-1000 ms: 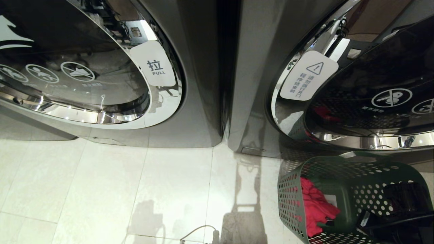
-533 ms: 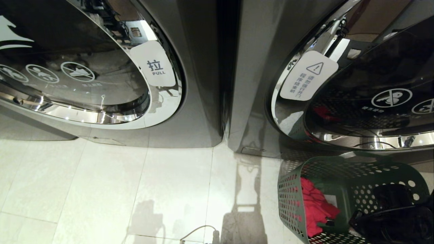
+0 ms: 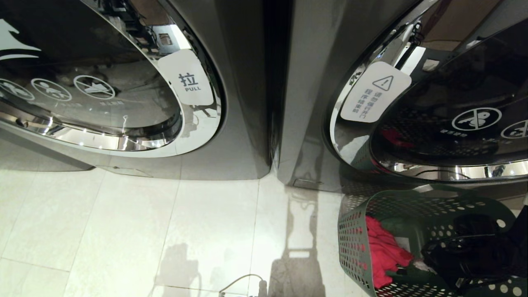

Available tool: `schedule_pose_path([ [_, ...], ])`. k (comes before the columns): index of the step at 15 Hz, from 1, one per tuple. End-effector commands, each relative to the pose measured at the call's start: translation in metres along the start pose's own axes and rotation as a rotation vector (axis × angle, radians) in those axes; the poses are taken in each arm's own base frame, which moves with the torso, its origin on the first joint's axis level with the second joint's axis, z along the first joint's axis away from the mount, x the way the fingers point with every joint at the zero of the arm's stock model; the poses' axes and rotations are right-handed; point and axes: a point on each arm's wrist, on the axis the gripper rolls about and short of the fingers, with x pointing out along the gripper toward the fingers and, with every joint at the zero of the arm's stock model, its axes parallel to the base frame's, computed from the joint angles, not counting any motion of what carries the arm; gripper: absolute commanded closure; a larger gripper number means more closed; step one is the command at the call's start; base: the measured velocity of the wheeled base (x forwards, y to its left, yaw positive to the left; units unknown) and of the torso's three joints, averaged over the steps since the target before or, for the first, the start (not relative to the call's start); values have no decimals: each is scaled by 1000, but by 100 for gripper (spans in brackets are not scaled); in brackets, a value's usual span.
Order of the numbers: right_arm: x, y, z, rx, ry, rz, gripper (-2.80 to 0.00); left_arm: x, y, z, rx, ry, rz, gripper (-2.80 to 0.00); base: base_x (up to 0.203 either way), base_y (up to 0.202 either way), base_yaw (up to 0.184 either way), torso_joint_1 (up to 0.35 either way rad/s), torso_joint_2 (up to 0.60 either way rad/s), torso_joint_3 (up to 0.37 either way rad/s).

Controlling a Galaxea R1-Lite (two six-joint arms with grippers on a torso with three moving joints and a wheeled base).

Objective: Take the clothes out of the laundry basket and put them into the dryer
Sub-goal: Take the clothes out of the basket

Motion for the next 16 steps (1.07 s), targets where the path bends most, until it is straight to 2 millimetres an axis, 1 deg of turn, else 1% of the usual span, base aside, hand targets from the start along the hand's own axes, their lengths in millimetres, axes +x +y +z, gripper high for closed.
schedule_pose_path([
  [1,6,-9,4,36,97,45,0,2,0,-9,0,29,1,0,0,0,0,0,0,0],
  [3,2,-12,0,35,153,52,0,2,0,-9,0,29,1,0,0,0,0,0,0,0],
  [6,-5,-11,-6,49,257,116,0,2,0,-9,0,29,1,0,0,0,0,0,0,0],
  [10,-9,-23,-25,-76,467,100,0,2,0,-9,0,29,1,0,0,0,0,0,0,0],
  [11,-8,-27,-23,-87,506,152,0,2,0,-9,0,29,1,0,0,0,0,0,0,0],
  [12,-6,-27,-12,-87,503,222,0,2,0,-9,0,29,1,0,0,0,0,0,0,0],
  [13,-3,-26,-4,-87,492,256,0,2,0,-9,0,29,1,0,0,0,0,0,0,0],
  [14,1,-24,5,-94,476,274,0,2,0,-9,0,29,1,0,0,0,0,0,0,0],
  [16,4,-22,11,-115,457,289,0,2,0,-9,0,29,1,0,0,0,0,0,0,0],
])
